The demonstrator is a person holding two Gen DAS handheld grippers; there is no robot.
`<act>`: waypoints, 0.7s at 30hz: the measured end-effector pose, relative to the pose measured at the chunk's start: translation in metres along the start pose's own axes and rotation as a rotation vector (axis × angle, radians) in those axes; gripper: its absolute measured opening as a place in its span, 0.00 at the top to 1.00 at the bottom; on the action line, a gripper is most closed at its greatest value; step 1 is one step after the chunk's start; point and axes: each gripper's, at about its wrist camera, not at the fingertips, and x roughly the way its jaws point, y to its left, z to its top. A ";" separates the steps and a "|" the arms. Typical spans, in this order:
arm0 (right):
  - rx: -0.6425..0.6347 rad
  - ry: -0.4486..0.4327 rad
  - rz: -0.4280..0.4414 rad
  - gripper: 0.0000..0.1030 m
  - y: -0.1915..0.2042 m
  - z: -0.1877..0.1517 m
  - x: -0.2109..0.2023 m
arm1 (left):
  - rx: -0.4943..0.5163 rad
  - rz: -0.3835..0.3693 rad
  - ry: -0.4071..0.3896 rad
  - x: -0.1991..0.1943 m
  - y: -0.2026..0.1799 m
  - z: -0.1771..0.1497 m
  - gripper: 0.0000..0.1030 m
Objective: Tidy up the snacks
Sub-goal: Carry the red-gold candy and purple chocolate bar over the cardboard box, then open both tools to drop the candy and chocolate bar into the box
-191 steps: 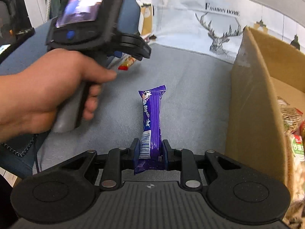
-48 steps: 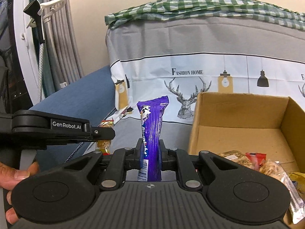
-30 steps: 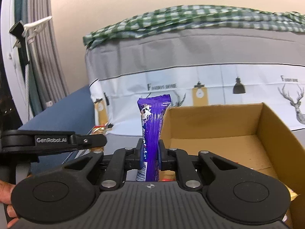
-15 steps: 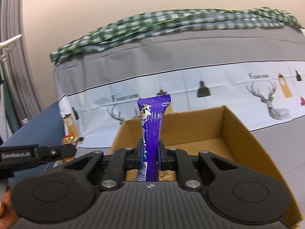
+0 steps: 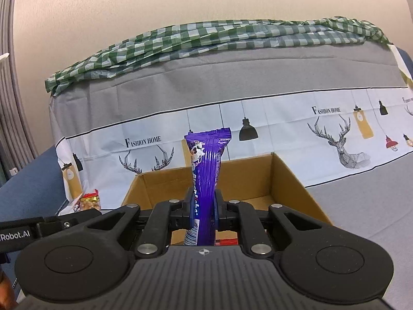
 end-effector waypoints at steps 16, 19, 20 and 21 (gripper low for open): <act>-0.008 0.006 -0.045 0.87 -0.011 -0.004 0.001 | 0.052 -0.058 0.029 0.024 -0.026 -0.012 0.82; -0.007 0.008 -0.049 0.87 -0.013 -0.005 0.002 | 0.056 -0.066 0.031 0.027 -0.029 -0.013 0.82; -0.007 0.008 -0.049 0.87 -0.013 -0.004 0.002 | 0.057 -0.069 0.032 0.028 -0.030 -0.013 0.82; -0.009 0.008 -0.050 0.87 -0.013 -0.004 0.002 | 0.057 -0.073 0.034 0.029 -0.030 -0.013 0.82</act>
